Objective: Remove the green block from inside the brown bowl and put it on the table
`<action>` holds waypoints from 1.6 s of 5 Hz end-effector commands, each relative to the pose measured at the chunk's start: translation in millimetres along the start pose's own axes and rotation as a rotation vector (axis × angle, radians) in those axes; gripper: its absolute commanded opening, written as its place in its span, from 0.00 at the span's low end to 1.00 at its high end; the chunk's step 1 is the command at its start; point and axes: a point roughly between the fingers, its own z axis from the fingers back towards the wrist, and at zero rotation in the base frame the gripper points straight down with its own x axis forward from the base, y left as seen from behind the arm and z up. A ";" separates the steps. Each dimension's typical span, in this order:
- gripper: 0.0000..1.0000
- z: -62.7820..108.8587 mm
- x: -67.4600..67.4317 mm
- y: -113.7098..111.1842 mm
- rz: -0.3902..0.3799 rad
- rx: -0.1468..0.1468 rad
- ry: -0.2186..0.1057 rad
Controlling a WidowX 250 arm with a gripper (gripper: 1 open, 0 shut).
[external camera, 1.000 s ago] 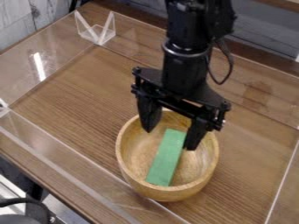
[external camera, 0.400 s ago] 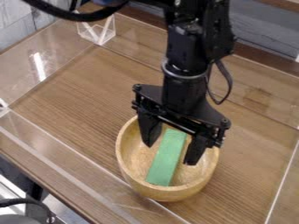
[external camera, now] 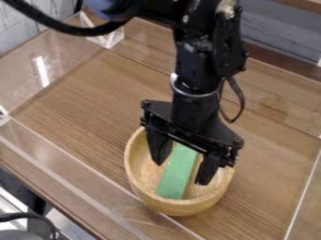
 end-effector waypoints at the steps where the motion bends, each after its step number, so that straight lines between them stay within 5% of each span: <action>1: 1.00 -0.3 1.9 -3.9 -0.014 -0.009 -0.025; 7: 1.00 -33.3 4.9 -2.0 -0.019 -0.026 -0.046; 8: 0.00 -38.5 6.1 -2.4 -0.019 -0.026 -0.050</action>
